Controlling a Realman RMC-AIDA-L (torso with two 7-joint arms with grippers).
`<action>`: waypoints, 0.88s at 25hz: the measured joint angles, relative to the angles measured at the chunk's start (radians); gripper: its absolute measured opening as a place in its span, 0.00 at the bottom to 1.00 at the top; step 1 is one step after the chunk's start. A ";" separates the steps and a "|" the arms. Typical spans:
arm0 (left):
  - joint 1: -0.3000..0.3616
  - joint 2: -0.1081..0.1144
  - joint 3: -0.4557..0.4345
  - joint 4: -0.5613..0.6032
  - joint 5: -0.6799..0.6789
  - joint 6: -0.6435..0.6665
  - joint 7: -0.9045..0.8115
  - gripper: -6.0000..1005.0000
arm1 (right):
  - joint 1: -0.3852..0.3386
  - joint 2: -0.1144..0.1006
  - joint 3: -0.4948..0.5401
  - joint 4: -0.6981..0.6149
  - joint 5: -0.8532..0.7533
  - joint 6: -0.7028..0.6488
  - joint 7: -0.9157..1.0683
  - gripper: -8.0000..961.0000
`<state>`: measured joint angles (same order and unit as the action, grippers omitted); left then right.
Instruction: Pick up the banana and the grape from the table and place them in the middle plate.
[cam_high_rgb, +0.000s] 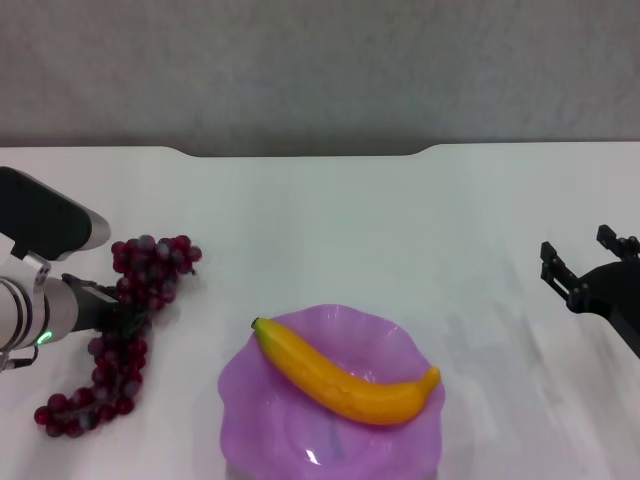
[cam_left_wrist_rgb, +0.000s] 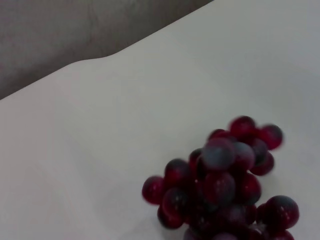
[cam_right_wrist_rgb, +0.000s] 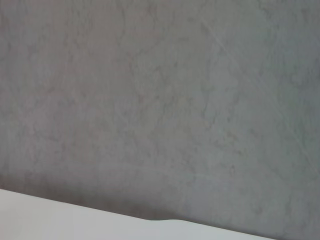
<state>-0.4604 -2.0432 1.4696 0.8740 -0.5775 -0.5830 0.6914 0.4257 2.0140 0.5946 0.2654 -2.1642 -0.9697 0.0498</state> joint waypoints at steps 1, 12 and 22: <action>0.002 0.000 0.007 -0.001 0.000 0.008 0.000 0.45 | 0.000 0.000 0.000 0.000 0.001 0.000 0.001 0.82; 0.018 -0.002 0.047 -0.007 -0.001 0.063 -0.004 0.33 | 0.000 -0.001 0.001 0.000 0.003 0.004 0.005 0.82; 0.033 0.001 0.049 0.010 -0.084 0.078 -0.010 0.29 | 0.001 -0.002 0.001 0.000 0.000 0.010 0.004 0.82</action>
<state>-0.4272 -2.0424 1.5187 0.8844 -0.6618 -0.5046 0.6815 0.4268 2.0125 0.5952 0.2654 -2.1645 -0.9594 0.0542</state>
